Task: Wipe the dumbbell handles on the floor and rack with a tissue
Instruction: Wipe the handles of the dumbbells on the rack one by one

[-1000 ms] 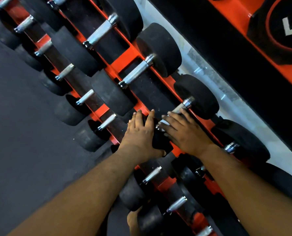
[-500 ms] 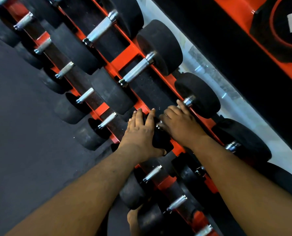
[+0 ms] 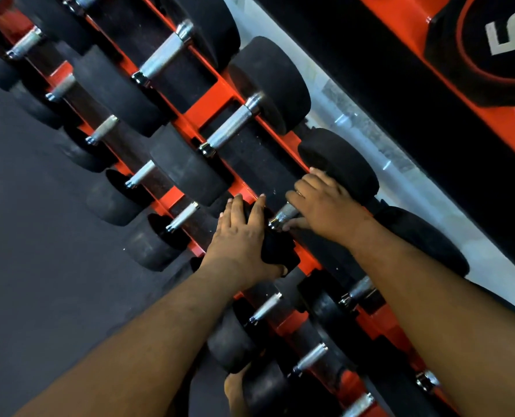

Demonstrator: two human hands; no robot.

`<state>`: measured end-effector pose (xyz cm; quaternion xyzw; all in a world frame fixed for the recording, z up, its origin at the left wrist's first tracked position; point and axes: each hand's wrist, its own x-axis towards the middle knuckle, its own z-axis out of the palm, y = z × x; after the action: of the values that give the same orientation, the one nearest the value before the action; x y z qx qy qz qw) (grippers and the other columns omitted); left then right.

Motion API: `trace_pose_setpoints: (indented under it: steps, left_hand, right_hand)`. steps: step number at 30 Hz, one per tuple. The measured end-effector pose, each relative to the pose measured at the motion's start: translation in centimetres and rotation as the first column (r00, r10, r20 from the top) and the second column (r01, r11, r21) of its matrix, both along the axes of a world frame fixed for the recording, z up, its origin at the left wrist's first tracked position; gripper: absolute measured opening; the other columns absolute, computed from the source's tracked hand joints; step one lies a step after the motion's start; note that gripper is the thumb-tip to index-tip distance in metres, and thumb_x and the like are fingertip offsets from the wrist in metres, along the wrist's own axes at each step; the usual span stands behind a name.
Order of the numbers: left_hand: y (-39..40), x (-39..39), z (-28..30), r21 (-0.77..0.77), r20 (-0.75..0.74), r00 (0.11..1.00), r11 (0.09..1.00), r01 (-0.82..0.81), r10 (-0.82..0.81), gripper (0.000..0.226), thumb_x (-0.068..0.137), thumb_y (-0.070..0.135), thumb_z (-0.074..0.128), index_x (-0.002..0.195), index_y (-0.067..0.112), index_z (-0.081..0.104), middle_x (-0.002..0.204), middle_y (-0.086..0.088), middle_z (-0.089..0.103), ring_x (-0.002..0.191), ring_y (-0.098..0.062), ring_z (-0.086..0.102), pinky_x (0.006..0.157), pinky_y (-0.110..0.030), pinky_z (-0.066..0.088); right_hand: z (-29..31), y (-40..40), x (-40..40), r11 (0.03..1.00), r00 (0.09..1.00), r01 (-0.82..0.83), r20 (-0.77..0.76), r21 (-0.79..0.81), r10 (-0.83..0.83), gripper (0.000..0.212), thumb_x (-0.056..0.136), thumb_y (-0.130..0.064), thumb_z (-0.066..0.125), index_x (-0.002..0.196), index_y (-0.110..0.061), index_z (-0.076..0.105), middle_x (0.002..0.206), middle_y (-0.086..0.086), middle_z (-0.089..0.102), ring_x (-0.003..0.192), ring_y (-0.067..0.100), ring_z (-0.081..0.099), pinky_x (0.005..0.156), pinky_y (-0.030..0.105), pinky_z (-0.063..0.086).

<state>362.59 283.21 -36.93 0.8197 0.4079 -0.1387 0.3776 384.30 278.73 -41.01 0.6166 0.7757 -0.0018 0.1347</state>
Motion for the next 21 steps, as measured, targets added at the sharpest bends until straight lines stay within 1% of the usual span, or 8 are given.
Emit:
trace_pose_setpoints:
  steps: [2, 5, 13, 16, 17, 18, 20, 21]
  left_hand:
    - [0.0, 0.0, 0.0, 0.006, 0.007, 1.000, 1.000, 0.003, -0.003, 0.142, 0.063, 0.059, 0.087, 0.159, 0.026, -0.012, 0.166, -0.020, -0.012, 0.154, -0.033, -0.013, 0.127, -0.045, 0.001]
    - [0.0, 0.0, 0.1, 0.007, 0.003, 1.000, 1.000, 0.005, -0.006, 0.142, 0.063, 0.059, 0.087, 0.159, 0.026, -0.012, 0.166, -0.019, -0.011, 0.154, -0.034, -0.012, 0.127, -0.046, 0.003]
    - [0.1, 0.0, 0.1, -0.008, -0.007, 1.000, 1.000, 0.001, -0.001, 0.143, 0.062, 0.059, 0.087, 0.159, 0.028, -0.013, 0.166, -0.019, -0.014, 0.154, -0.034, -0.012, 0.127, -0.047, 0.004]
    - [0.1, 0.0, 0.0, -0.005, -0.006, 1.000, 1.000, 0.008, -0.008, 0.143, 0.062, 0.059, 0.087, 0.159, 0.028, -0.013, 0.166, -0.018, -0.014, 0.154, -0.034, -0.013, 0.127, -0.046, 0.003]
    - [0.1, 0.0, 0.0, -0.005, -0.004, 1.000, 1.000, 0.006, -0.006, 0.143, 0.063, 0.059, 0.087, 0.159, 0.028, -0.014, 0.166, -0.018, -0.015, 0.154, -0.033, -0.013, 0.127, -0.046, 0.003]
    - [0.1, 0.0, 0.0, -0.003, -0.004, 1.000, 1.000, 0.005, -0.005, 0.142, 0.063, 0.059, 0.086, 0.159, 0.029, -0.014, 0.166, -0.017, -0.015, 0.154, -0.033, -0.013, 0.127, -0.045, 0.003]
    - [0.0, 0.0, 0.0, 0.000, -0.005, 1.000, 1.000, 0.001, -0.001, 0.142, 0.063, 0.060, 0.086, 0.159, 0.029, -0.014, 0.166, -0.015, -0.016, 0.154, -0.032, -0.013, 0.126, -0.044, 0.003]
    - [0.0, 0.0, 0.0, -0.004, -0.005, 1.000, 1.000, 0.000, 0.000, 0.141, 0.063, 0.059, 0.086, 0.159, 0.030, -0.013, 0.166, -0.014, -0.016, 0.154, -0.031, -0.013, 0.126, -0.044, 0.003]
  right_hand:
    - [0.3, -1.3, 0.2, 0.999, 0.998, -0.011, 0.068, 0.033, 0.008, 0.056, 0.089, -0.044, 0.059, 0.132, -0.009, 0.057, 0.128, 0.014, 0.058, 0.132, 0.034, 0.049, 0.123, 0.047, 0.022]
    - [0.8, -2.4, -0.2, 0.994, 0.998, -0.009, 0.066, 0.108, 0.002, 0.053, 0.092, -0.007, 0.032, 0.141, -0.007, 0.052, 0.143, 0.018, 0.053, 0.140, 0.036, 0.043, 0.121, 0.048, 0.024]
    - [0.8, -4.3, -1.5, 0.967, 0.962, -0.248, -0.100, 0.062, 0.253, 0.048, 0.094, -0.011, 0.035, 0.134, -0.012, 0.062, 0.143, 0.013, 0.058, 0.138, 0.031, 0.049, 0.116, 0.052, 0.036]
    - [0.0, -6.9, -2.3, 0.995, 0.941, 0.013, -0.339, 0.098, 0.021, 0.040, 0.096, -0.013, 0.045, 0.129, -0.012, 0.067, 0.134, 0.008, 0.065, 0.129, 0.023, 0.059, 0.109, 0.046, 0.046]
    - [-0.2, -7.4, -2.7, 0.960, 0.837, 0.273, -0.508, 0.066, -0.203, 0.037, 0.095, -0.010, 0.049, 0.127, -0.012, 0.069, 0.127, 0.006, 0.069, 0.118, 0.020, 0.066, 0.102, 0.041, 0.052]
    - [-0.1, -7.4, -3.2, 0.830, 0.614, 0.556, -0.654, -0.038, -0.441, 0.034, 0.095, -0.007, 0.054, 0.125, -0.013, 0.070, 0.118, 0.003, 0.073, 0.105, 0.016, 0.070, 0.094, 0.036, 0.056]
    - [0.0, -5.9, -4.0, 0.341, -0.096, 0.853, -0.760, -0.396, -0.643, 0.026, 0.097, -0.007, 0.058, 0.116, -0.016, 0.073, 0.101, -0.004, 0.073, 0.091, 0.015, 0.068, 0.086, 0.033, 0.056]
    - [0.0, -4.7, -4.1, 0.116, -0.452, 0.797, -0.712, -0.593, -0.537, 0.022, 0.098, -0.006, 0.057, 0.110, -0.018, 0.072, 0.097, -0.003, 0.071, 0.090, 0.019, 0.066, 0.086, 0.036, 0.056]
